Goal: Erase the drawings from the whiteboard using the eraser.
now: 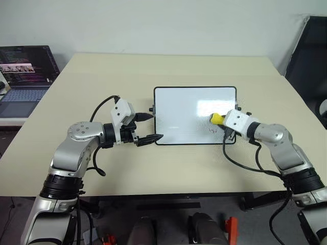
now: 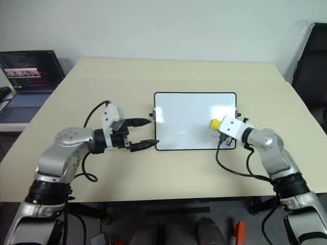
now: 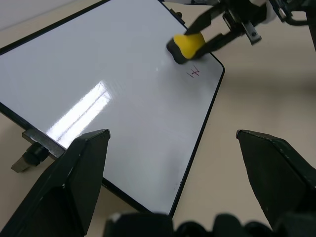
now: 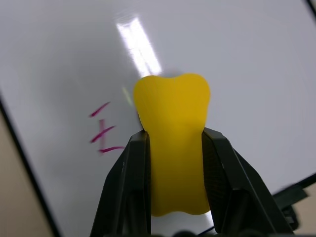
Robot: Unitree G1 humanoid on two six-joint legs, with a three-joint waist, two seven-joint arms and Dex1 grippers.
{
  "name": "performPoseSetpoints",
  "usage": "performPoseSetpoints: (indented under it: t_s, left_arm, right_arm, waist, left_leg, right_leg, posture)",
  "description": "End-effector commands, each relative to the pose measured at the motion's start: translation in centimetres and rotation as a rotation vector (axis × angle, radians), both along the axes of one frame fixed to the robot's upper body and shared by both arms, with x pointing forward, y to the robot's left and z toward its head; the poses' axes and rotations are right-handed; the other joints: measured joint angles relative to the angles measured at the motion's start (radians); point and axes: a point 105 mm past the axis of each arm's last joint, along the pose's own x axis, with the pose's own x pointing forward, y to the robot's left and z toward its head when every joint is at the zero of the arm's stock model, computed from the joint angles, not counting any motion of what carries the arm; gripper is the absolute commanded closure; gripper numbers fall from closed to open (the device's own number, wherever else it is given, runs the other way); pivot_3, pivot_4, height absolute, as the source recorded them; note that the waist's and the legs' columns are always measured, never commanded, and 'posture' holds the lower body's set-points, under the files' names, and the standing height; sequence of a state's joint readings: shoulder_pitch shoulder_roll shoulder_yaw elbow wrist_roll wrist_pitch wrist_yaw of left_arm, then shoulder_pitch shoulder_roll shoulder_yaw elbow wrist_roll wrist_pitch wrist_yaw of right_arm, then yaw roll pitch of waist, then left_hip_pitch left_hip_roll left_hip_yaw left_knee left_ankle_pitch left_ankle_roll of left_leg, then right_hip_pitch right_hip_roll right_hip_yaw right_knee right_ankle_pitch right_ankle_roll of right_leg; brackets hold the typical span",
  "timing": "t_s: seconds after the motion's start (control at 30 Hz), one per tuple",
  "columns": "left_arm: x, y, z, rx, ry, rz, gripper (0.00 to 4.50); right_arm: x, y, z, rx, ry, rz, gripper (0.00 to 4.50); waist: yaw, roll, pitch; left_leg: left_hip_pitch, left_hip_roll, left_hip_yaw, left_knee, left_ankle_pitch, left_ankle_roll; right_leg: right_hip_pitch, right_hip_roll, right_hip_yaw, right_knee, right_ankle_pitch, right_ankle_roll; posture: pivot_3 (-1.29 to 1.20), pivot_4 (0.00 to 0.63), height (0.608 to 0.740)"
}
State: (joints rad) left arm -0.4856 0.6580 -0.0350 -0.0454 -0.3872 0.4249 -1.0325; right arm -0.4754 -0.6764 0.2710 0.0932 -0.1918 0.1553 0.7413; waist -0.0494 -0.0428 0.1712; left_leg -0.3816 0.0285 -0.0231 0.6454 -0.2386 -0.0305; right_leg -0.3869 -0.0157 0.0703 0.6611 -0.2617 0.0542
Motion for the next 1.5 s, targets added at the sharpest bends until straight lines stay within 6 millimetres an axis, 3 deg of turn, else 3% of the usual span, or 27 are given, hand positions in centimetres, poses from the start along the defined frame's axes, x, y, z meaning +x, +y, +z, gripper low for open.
performPoseSetpoints:
  t_s: [0.03,0.17,0.37,0.4,0.47,0.57,0.63,0.7,0.8,0.83,0.9,1.0,1.17,1.5]
  left_arm:
    - [0.1,-0.3,1.0,-0.007,-0.052,-0.008,0.0]
    - [0.1,-0.3,1.0,-0.006,-0.052,-0.008,0.0]
    - [0.3,-0.4,1.1,-0.007,-0.057,-0.01,0.0]
    - [0.3,-0.4,1.2,-0.008,-0.059,-0.012,0.0]
    - [0.2,-0.5,1.5,-0.015,-0.067,-0.02,0.0]
    - [-0.1,-0.6,2.0,-0.025,-0.074,-0.041,0.0]
    - [-0.4,-1.1,2.4,-0.04,-0.078,-0.071,0.0]
    - [-0.6,-1.6,2.6,-0.052,-0.081,-0.093,0.0]
    - [0.5,-4.0,3.2,-0.093,-0.137,-0.086,0.0]
    - [0.3,-4.8,3.1,-0.102,-0.135,-0.111,0.0]
    - [-0.3,-5.9,2.7,-0.107,-0.116,-0.164,0.0]
    - [-1.5,-8.0,1.8,-0.107,-0.084,-0.243,0.0]
    - [-2.3,-9.5,1.5,-0.12,-0.068,-0.285,0.0]
    - [-2.7,-9.5,1.3,-0.117,-0.058,-0.279,0.0]
  right_arm:
    - [-2.0,-0.2,-5.3,-0.094,0.189,0.006,3.44]
    - [-1.7,-0.5,-4.9,-0.097,0.178,-0.009,3.46]
    - [-0.4,-0.9,-1.9,-0.044,0.117,-0.027,3.46]
    - [-0.5,-0.7,-0.9,-0.007,0.113,-0.015,3.46]
    - [-1.3,0.0,3.0,0.159,0.117,0.023,3.46]
    - [-3.4,-0.1,8.4,0.365,0.134,0.095,3.46]
    - [-4.3,-2.1,12.3,0.487,0.102,0.077,3.46]
    - [-4.3,-4.4,14.2,0.568,0.071,0.003,3.46]
    - [-2.1,-13.5,13.2,0.609,0.029,-0.464,3.46]
    - [-2.0,-15.1,12.8,0.63,0.039,-0.544,3.46]
    - [-1.8,-16.4,11.7,0.655,0.074,-0.623,3.46]
    - [-1.2,-19.1,8.2,0.659,0.179,-0.827,3.47]
    - [-0.9,-21.0,4.6,0.638,0.293,-0.986,3.47]
    - [0.2,-21.8,3.1,0.661,0.343,-1.07,3.47]
  waist:
    - [-0.005,0.0,0.0]
    - [-0.01,0.0,0.0]
    - [-0.01,0.0,0.0]
    - [-0.009,0.0,0.001]
    - [-0.006,0.004,0.005]
    - [-0.001,0.008,0.007]
    - [0.003,0.009,0.008]
    - [0.01,0.009,0.008]
    - [0.028,0.008,0.008]
    - [0.038,0.008,0.008]
    - [0.039,0.009,0.008]
    - [0.026,0.01,0.009]
    - [0.008,0.012,0.01]
    - [-0.005,0.015,0.011]
  left_leg:
    - [0.003,0.0,0.0,0.0,0.0,0.0]
    - [0.008,0.0,0.001,0.001,0.0,0.0]
    - [0.013,0.0,0.001,0.0,0.0,0.0]
    - [0.012,0.0,0.001,0.0,0.0,0.0]
    - [0.011,0.0,0.001,0.0,0.0,0.0]
    - [-0.002,-0.001,0.0,0.0,0.001,0.0]
    - [-0.01,-0.001,-0.002,0.0,0.0,0.0]
    - [-0.019,-0.001,-0.003,0.0,0.0,0.0]
    - [-0.021,-0.001,-0.003,-0.001,-0.001,0.0]
    - [-0.022,-0.001,-0.003,-0.001,-0.001,0.0]
    - [-0.023,-0.003,-0.001,-0.001,-0.001,0.0]
    - [-0.022,-0.003,0.001,-0.001,-0.001,0.0]
    - [-0.02,-0.002,0.002,-0.001,-0.001,0.0]
    - [-0.02,-0.002,0.001,-0.001,-0.001,0.0]
  right_leg:
    - [0.003,0.0,0.0,0.0,-0.002,-0.003]
    - [0.007,0.0,0.001,0.001,-0.001,-0.005]
    - [0.01,-0.001,0.002,0.0,-0.001,-0.005]
    - [0.01,-0.001,0.002,0.0,-0.001,-0.005]
    - [0.009,-0.001,0.002,0.0,-0.001,-0.005]
    - [-0.003,-0.001,0.001,0.001,0.002,0.002]
    - [-0.008,-0.001,-0.001,0.002,0.004,-0.002]
    - [-0.017,-0.001,-0.002,0.002,0.004,-0.002]
    - [-0.019,-0.001,-0.003,-0.001,0.003,-0.003]
    - [-0.019,-0.002,-0.005,-0.003,0.003,-0.003]
    - [-0.019,-0.004,-0.003,-0.004,0.003,-0.003]
    - [-0.02,-0.003,-0.001,-0.003,0.003,-0.002]
    - [-0.02,-0.001,0.001,-0.001,0.003,-0.002]
    - [-0.019,-0.001,0.001,0.0,0.003,-0.002]
  posture:
    - [0.0,0.15,0.74]
    - [0.0,0.15,0.74]
    - [0.0,0.15,0.74]
    - [0.0,0.15,0.74]
    - [0.0,0.15,0.74]
    - [0.0,0.15,0.74]
    - [0.0,0.15,0.74]
    - [0.0,0.15,0.74]
    - [0.0,0.15,0.74]
    - [0.0,0.15,0.74]
    - [0.0,0.15,0.74]
    - [0.0,0.15,0.74]
    - [0.0,0.15,0.74]
    - [0.0,0.15,0.74]
